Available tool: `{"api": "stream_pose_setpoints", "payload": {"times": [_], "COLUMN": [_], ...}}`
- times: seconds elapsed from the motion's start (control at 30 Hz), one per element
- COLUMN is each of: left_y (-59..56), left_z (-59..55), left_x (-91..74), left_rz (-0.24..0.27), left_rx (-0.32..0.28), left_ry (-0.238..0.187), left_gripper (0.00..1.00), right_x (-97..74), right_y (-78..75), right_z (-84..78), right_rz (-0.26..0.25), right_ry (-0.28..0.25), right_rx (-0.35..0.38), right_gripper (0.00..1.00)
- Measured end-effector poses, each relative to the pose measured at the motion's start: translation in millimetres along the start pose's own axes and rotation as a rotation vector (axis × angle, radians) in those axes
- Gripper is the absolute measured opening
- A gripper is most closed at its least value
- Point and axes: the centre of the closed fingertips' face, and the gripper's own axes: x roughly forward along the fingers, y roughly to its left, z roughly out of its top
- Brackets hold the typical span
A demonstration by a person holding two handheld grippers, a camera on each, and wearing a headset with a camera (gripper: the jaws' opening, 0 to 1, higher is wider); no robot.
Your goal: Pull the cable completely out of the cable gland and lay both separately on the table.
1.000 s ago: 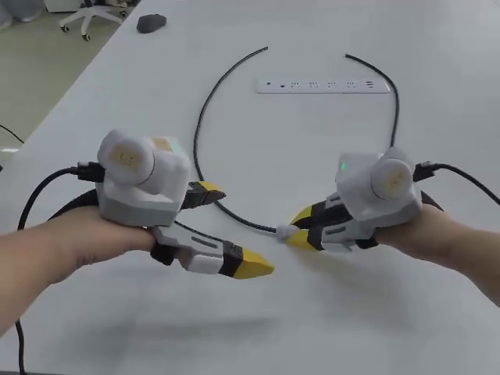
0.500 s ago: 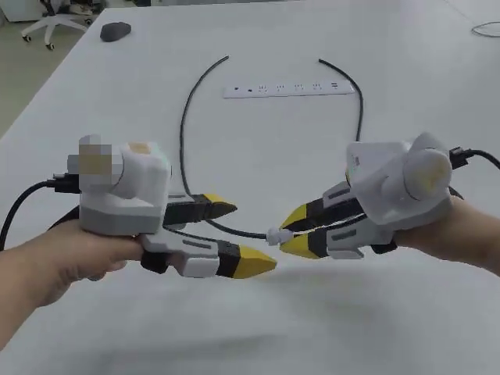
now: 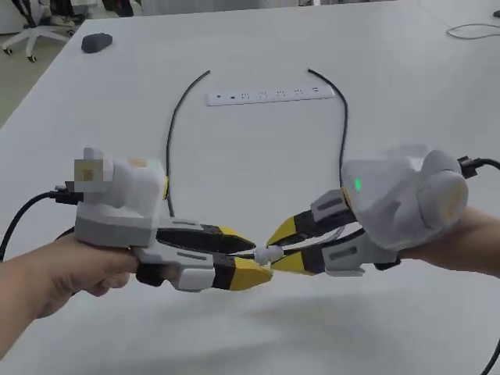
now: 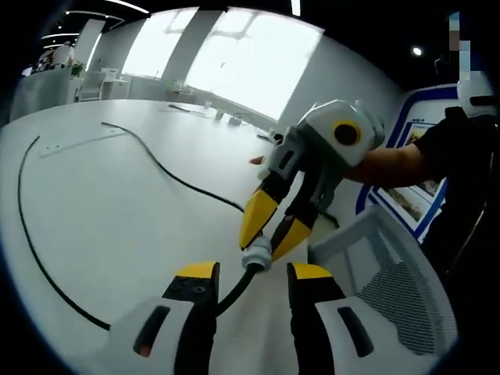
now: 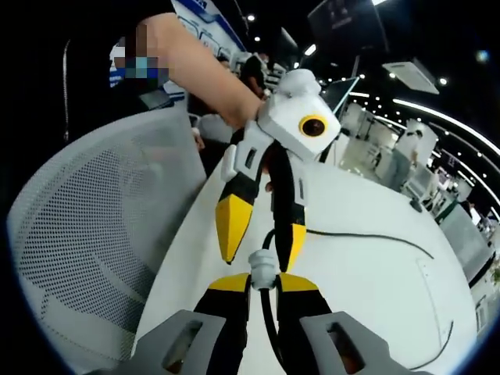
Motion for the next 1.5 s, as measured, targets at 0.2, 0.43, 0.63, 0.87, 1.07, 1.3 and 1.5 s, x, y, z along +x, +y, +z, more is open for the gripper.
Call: {"api": "stream_pose_setpoints", "payload": {"times": [0.2,0.43,0.63,0.87,1.07,1.3,1.5], "left_y": [-4.7,-7.1,-8.0,-8.6,-10.0,-12.1,-11.5], "left_z": [8.1,7.9,7.3,7.8,8.7,9.9,7.2], "left_x": [-1.2,-1.4,0.3,2.1,0.6,0.2,0.7], "left_rz": [-0.029,-0.04,-0.049,-0.059,-0.068,-0.051,-0.034], "left_rx": [-0.05,-0.038,-0.041,-0.053,-0.043,0.052,0.155], "left_ry": [-0.045,-0.043,-0.042,-0.05,-0.054,-0.037,-0.007], "left_gripper": [0.28,0.17,0.17,0.16,0.16,0.15,0.15], "right_x": [-1.6,-2.5,-3.6,-4.0,-4.2,-5.3,-11.5], "right_y": [0.3,2.0,2.4,3.4,3.9,4.6,2.6], "right_z": [-1.6,-0.5,0.7,2.6,4.2,5.7,6.8], "right_rz": [-0.001,0.003,-0.001,0.001,-0.001,-0.002,0.03], "right_ry": [0.003,0.0,0.0,-0.007,-0.02,-0.031,-0.071], "right_rx": [0.002,0.013,-0.008,-0.014,-0.007,0.108,0.275], "right_gripper": [0.07,0.07,0.07,0.07,0.07,0.08,0.13]}}
